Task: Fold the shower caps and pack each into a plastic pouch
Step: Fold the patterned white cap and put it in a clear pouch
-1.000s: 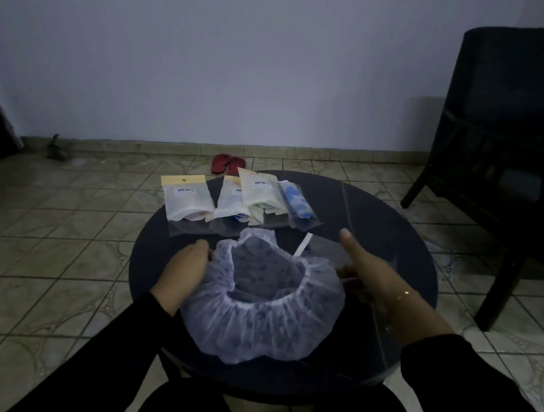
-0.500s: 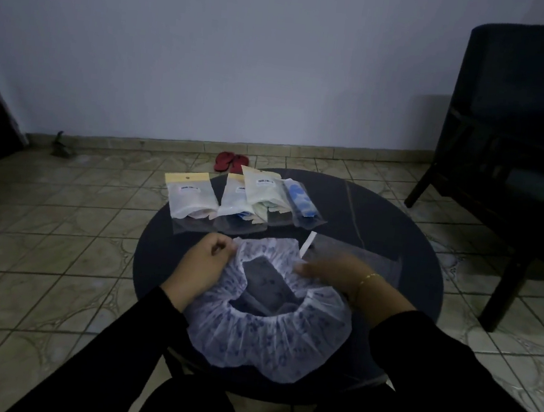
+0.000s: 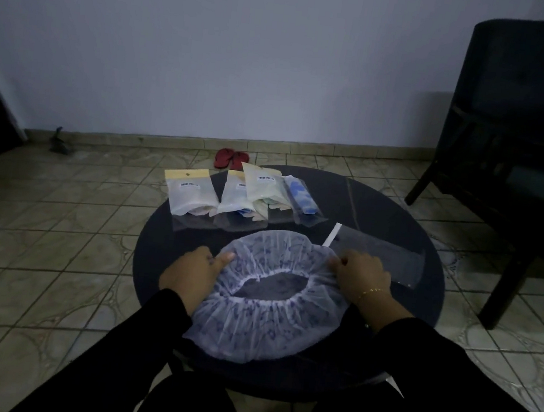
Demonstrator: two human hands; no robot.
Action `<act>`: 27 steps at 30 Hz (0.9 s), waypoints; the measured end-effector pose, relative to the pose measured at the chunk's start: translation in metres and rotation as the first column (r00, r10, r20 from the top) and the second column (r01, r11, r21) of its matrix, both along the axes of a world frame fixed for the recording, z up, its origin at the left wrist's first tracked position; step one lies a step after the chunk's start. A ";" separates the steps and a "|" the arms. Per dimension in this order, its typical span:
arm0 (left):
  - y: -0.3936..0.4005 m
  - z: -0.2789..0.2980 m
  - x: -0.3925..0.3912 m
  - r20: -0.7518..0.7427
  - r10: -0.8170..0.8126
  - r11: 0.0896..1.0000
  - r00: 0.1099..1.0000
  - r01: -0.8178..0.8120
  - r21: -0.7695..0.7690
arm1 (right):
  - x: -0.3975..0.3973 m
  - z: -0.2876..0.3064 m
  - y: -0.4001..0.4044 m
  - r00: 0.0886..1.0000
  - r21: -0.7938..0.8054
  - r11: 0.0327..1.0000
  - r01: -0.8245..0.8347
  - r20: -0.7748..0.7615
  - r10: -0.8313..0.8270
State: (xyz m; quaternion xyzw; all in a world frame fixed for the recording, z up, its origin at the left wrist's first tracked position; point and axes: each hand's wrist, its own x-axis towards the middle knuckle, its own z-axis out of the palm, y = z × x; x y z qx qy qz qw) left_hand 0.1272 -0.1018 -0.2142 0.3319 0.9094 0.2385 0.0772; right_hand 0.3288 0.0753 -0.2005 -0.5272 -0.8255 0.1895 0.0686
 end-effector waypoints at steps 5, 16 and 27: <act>0.006 0.002 0.002 -0.093 0.004 0.989 0.996 -0.018 -0.149 | 0.006 0.001 0.007 0.997 0.093 0.995 -0.021 -0.072 0.028; 0.005 0.012 0.016 -0.230 -0.444 0.884 0.866 0.383 -0.267 | 0.025 0.031 -0.012 0.903 -0.576 0.817 -0.024 -0.363 -0.229; 0.028 0.030 0.006 0.128 -0.146 0.986 0.981 0.135 0.095 | 0.021 0.028 -0.013 0.793 -0.423 0.864 -0.273 -0.607 -0.046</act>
